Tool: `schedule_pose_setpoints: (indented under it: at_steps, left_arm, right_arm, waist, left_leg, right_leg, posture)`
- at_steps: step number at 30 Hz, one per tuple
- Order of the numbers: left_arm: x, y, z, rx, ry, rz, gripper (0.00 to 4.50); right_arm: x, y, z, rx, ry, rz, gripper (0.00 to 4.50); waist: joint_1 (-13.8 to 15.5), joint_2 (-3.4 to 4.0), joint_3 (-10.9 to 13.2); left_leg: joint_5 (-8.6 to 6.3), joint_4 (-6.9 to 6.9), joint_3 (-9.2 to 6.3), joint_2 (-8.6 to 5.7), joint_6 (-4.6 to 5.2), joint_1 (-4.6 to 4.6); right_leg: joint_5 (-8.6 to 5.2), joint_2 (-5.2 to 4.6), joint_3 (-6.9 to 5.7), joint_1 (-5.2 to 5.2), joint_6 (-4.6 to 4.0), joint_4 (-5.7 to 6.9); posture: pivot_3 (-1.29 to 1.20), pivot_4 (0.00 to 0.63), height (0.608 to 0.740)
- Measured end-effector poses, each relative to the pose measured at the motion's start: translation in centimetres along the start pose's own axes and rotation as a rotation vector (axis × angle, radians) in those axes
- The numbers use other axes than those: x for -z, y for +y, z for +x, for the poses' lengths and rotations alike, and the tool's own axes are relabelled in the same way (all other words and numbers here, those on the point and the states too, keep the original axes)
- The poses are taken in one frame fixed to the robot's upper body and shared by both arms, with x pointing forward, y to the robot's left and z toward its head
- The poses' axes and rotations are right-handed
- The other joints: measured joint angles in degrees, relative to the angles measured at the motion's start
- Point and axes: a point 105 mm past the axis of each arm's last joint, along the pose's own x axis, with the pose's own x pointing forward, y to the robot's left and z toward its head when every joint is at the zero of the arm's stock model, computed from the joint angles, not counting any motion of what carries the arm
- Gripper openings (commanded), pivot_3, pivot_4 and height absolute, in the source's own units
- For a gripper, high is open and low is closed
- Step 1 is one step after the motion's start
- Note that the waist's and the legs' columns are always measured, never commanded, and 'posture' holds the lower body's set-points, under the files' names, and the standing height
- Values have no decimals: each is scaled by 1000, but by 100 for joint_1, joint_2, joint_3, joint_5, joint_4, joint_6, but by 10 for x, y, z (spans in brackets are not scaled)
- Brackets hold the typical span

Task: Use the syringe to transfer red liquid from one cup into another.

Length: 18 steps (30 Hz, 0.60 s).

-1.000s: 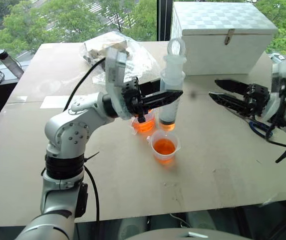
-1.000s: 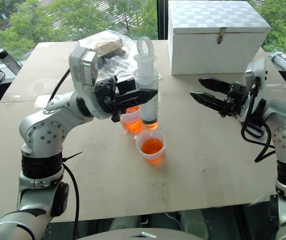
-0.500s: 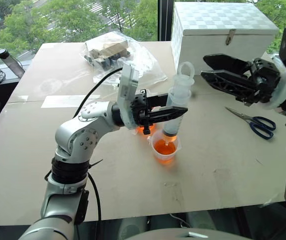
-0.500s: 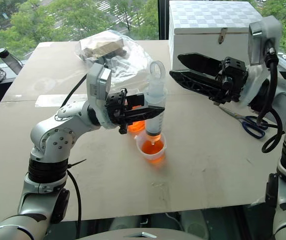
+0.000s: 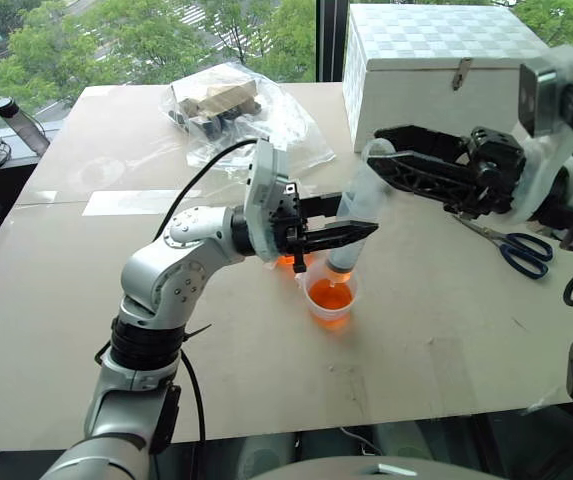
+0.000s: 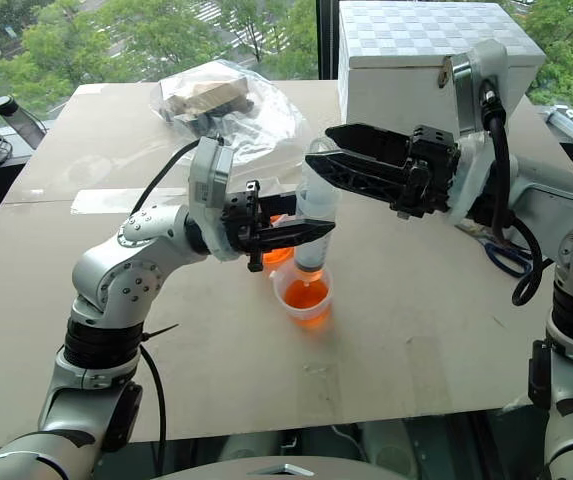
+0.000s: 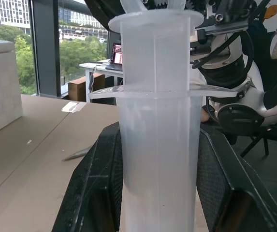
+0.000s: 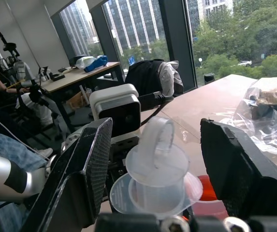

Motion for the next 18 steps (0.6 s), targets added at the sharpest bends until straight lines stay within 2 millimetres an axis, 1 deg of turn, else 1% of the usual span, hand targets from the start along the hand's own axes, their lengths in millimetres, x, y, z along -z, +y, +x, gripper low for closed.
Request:
schedule_pose_setpoints:
  at_steps: [1,4,5,6,7,12,18]
  left_arm:
    - [0,0,0,0,-2,-2,1427]
    - [0,0,1,1,-5,-3,1427]
    - [0,0,1,2,-9,-5,1427]
    - [0,0,1,2,-11,-8,1427]
    - [1,1,1,-2,-10,-9,1427]
    - [3,1,1,-2,-7,-19,1427]
    - [10,-1,4,7,13,-36,1427]
  right_arm:
    - [1,0,1,2,3,3,2530]
    - [1,0,0,3,7,4,1297]
    - [1,0,0,6,8,3,1003]
    - [1,0,-1,9,12,1,411]
    - [1,0,-1,8,13,1,18]
    - [4,0,-2,3,25,-3,18]
    - [15,-1,-8,5,76,-22,18]
  waist:
    - [1,0,0]
    - [5,0,0]
    - [5,0,0]
    - [4,0,0]
    - [3,0,0]
    - [2,0,0]
    - [7,0,0]
  left_leg:
    - [0,0,0,0,0,0]
    - [0,0,0,0,0,0]
    - [0,0,0,0,0,0]
    - [0,0,0,0,0,-1]
    - [0,0,0,0,0,-1]
    - [0,0,0,0,1,-1]
    - [-1,0,0,0,1,-1]
  right_leg:
    - [0,0,0,0,0,0]
    - [0,0,-1,0,0,-1]
    - [0,0,-1,0,0,-1]
    - [0,0,-1,0,0,-1]
    - [0,0,-1,0,0,0]
    - [0,0,-1,0,0,-1]
    - [0,0,0,0,0,-1]
  posture:
    - [0,150,740]
    - [0,150,740]
    - [0,150,740]
    - [0,150,740]
    - [0,150,740]
    - [0,150,740]
    - [0,150,740]
